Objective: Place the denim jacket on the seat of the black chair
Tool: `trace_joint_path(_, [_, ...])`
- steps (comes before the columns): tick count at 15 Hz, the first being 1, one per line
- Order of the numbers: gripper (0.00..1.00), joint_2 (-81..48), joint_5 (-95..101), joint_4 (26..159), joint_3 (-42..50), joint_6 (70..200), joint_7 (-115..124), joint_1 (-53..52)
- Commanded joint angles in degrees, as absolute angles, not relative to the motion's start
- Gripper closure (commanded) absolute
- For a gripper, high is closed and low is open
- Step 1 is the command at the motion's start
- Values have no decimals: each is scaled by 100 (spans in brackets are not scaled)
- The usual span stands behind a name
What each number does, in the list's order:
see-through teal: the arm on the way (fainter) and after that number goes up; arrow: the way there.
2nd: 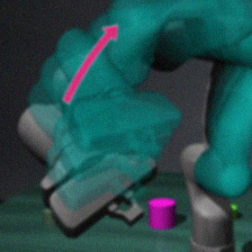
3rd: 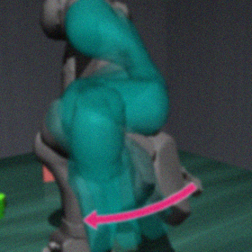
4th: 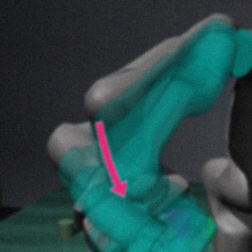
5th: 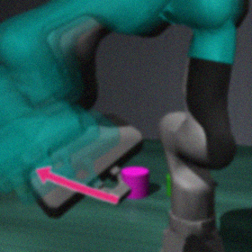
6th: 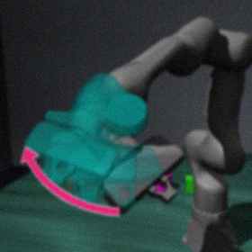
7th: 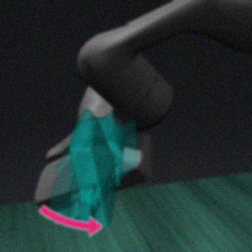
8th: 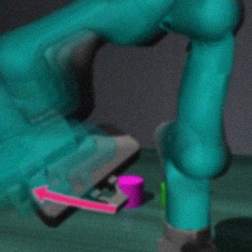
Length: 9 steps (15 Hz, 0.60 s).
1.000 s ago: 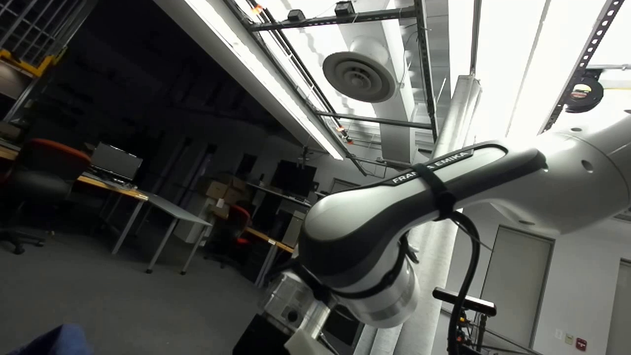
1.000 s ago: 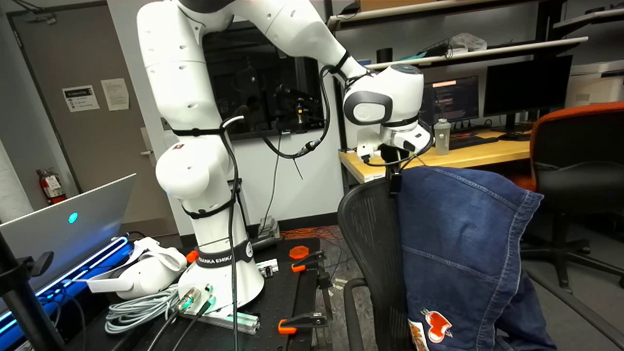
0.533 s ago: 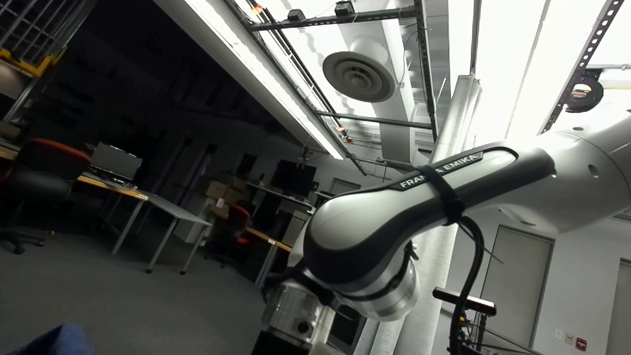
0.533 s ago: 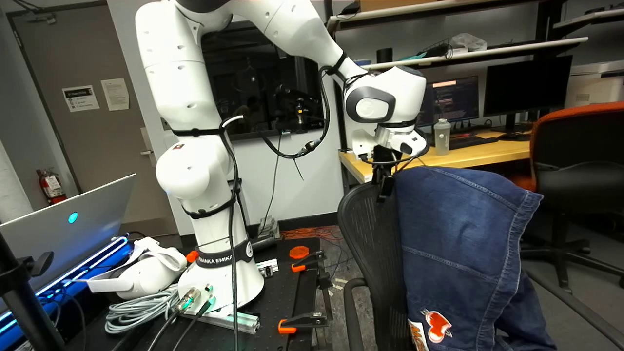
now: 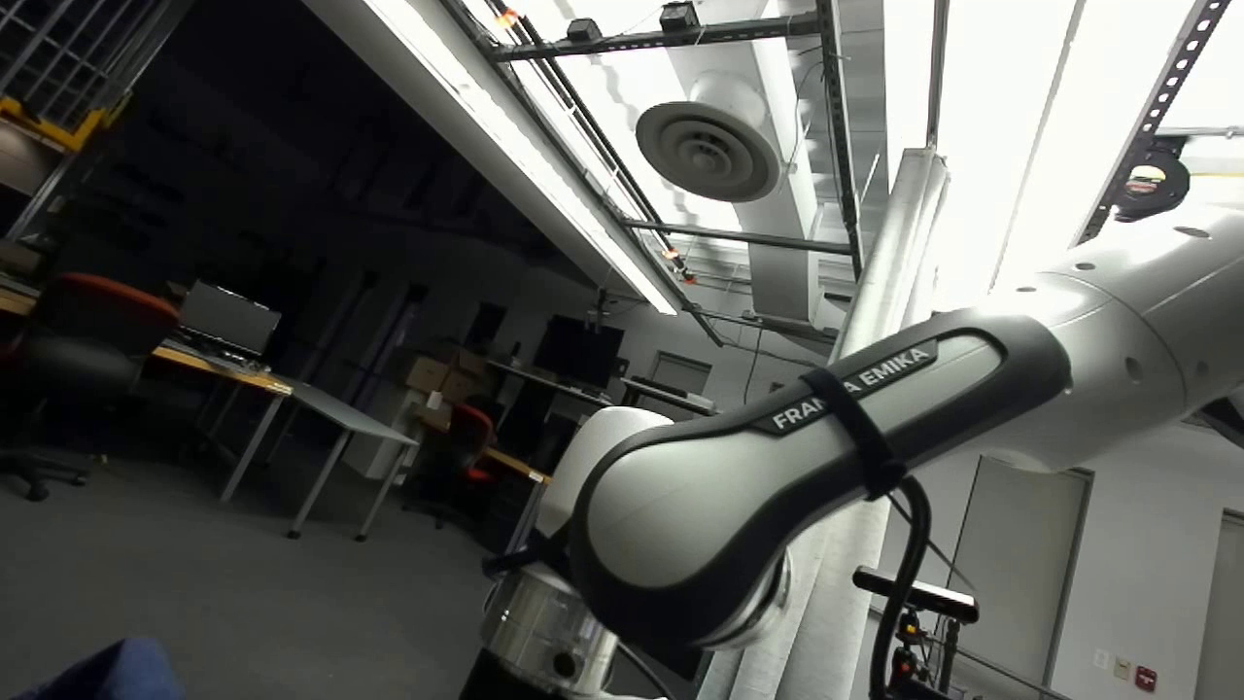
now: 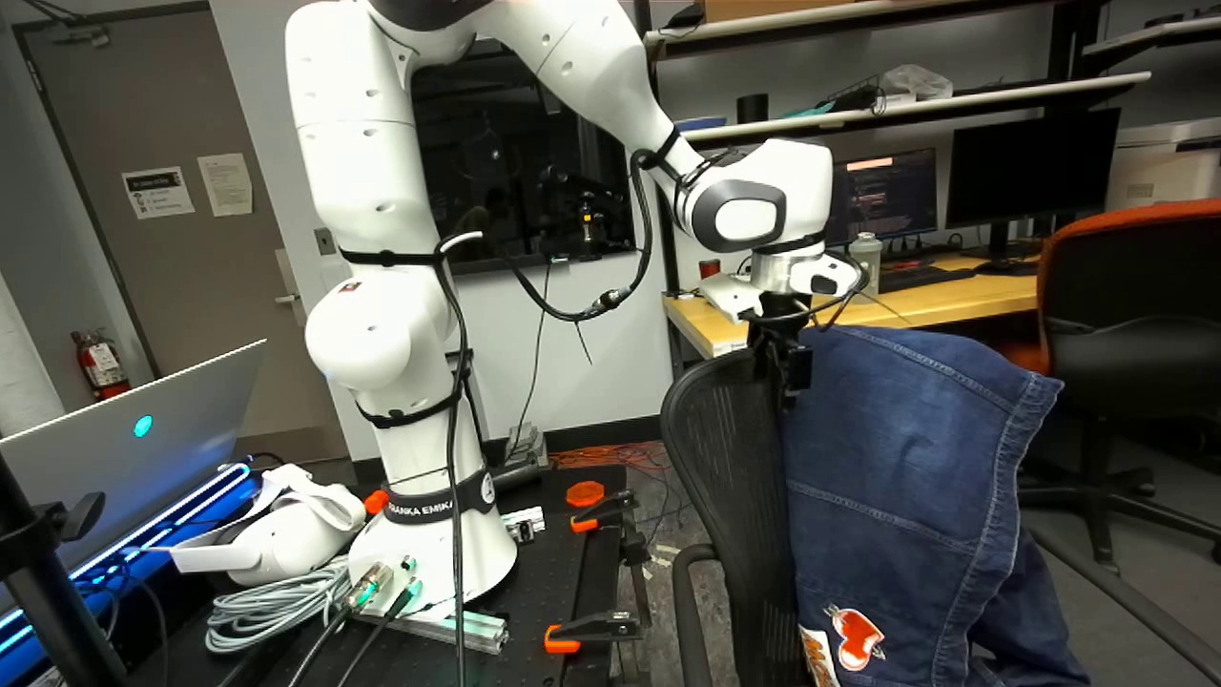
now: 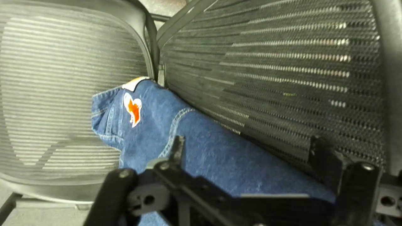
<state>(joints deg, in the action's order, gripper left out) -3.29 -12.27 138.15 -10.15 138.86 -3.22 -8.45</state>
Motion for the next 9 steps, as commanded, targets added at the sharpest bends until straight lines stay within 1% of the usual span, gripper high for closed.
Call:
trace_joint_path(1, [0, -702, -864, 13610, -1044, 14664, -325, -944])
trace_joint_path(7, [0, -1198, -781, 13458, -1131, 15842, -379, -988])
trace_joint_path(8, [8, -1243, -750, 13455, -1134, 15986, -408, -987])
trace_joint_path(9, [26, -1276, -738, 13454, -1141, 16121, -452, -982])
